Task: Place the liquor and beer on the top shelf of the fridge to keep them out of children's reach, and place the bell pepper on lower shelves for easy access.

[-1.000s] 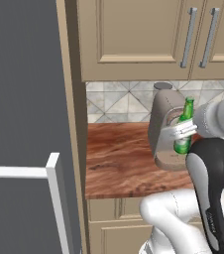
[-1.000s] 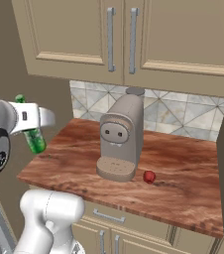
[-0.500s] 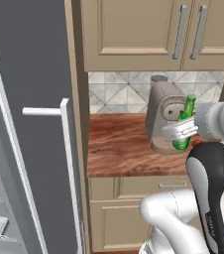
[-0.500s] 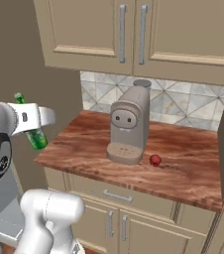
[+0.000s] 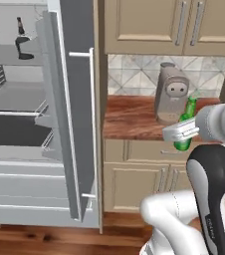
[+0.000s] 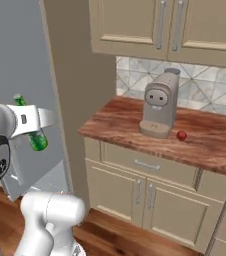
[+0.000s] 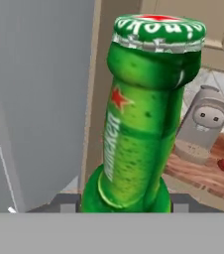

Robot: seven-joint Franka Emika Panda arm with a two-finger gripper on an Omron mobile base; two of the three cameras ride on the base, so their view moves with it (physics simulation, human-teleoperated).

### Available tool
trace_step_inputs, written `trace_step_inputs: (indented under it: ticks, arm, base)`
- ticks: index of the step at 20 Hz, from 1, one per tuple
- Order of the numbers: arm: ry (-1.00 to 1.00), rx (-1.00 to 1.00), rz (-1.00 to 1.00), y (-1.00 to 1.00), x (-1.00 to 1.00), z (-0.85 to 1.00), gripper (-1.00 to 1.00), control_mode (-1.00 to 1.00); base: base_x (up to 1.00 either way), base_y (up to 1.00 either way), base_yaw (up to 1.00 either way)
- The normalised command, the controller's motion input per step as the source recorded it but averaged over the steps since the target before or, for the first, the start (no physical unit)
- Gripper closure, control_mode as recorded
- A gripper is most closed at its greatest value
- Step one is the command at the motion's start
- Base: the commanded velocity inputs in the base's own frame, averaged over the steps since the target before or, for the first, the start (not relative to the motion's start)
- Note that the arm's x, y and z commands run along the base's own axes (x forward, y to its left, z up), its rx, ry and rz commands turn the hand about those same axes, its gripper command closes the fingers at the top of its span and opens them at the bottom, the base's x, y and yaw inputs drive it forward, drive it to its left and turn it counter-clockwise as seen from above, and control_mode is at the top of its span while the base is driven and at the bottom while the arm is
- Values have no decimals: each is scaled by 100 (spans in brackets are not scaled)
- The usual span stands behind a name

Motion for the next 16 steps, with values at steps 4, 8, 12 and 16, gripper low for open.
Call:
trace_step_inputs:
  ticks: [4,8,12,16]
  arm:
    - [0,0,0,0,0,0,100,100]
    - [0,0,0,0,0,0,100,100]
    - [0,0,0,0,0,0,100,100]
    - [0,0,0,0,0,0,100,100]
  base:
    - [-49,58,57]
    - [-28,65,61]
    - [9,83,45]
    - [48,92,25]
